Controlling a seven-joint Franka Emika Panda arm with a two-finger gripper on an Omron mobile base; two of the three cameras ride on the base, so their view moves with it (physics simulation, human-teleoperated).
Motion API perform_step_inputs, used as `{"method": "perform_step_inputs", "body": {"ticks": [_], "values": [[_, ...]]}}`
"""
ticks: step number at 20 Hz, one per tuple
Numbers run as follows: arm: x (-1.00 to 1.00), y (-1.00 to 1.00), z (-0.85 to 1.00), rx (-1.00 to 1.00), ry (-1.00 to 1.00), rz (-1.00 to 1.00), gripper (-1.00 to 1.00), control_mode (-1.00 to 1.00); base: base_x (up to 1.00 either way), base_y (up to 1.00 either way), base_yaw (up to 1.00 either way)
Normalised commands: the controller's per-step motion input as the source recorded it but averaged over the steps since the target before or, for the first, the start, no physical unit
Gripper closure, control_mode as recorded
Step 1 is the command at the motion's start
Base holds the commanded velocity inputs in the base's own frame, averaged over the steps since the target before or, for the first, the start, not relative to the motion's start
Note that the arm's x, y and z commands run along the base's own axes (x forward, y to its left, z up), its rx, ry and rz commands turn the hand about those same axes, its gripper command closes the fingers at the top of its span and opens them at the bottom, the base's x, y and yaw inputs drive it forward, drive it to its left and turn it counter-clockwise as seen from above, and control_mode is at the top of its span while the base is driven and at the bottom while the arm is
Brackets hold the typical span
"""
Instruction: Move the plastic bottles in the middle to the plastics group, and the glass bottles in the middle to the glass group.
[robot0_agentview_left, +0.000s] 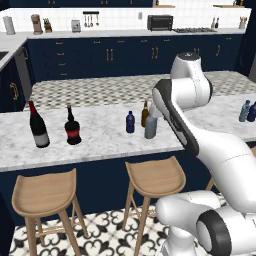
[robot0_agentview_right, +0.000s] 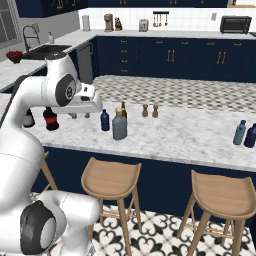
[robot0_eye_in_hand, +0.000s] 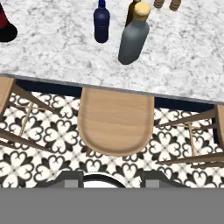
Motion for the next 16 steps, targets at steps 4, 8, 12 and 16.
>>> {"method": "perform_step_inputs", "body": {"ticks": [4, 8, 12, 16], "values": [[-0.01, -0.18, -0.13, 0.00, 0.00, 0.00, -1.00, -1.00, 0.00, 0.00, 0.00], [0.33, -0.52, -0.03, 0.07, 0.00, 0.02, -1.00, -1.00, 0.00, 0.00, 0.00], [0.63, -0.41, 0.00, 0.12, 0.00, 0.13, -1.00, -1.00, 0.00, 0.00, 0.00], [0.79, -0.12, -0.01, 0.16, 0.02, 0.15, -1.00, -1.00, 0.00, 0.00, 0.00]]}}
